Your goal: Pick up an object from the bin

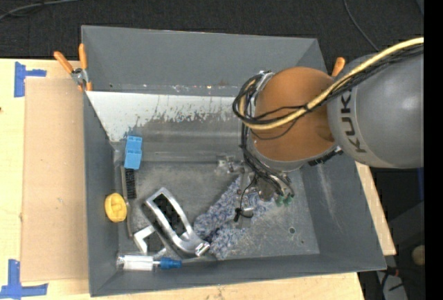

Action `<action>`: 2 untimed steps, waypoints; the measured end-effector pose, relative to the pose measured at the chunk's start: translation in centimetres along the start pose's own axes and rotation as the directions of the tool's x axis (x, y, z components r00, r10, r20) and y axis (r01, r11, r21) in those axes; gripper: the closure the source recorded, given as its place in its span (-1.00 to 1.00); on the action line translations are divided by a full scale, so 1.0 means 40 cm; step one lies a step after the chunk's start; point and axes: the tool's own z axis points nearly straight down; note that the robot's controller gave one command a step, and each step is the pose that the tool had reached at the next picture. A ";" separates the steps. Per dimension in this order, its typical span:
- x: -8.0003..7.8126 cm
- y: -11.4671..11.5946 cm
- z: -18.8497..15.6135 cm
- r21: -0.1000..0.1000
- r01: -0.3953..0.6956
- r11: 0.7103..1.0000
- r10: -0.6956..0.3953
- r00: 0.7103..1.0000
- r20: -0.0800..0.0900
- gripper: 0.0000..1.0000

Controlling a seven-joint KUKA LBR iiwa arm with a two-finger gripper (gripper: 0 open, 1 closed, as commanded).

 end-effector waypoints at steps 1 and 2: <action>-0.015 -0.030 0.240 0.003 0.365 0.931 -0.365 0.931 0.007 -1.00; -0.004 -0.032 0.314 0.002 0.440 0.898 -0.440 0.898 0.004 -1.00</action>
Offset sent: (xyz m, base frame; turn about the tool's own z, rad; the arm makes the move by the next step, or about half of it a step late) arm 0.0001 -0.0141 -0.1077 -0.5699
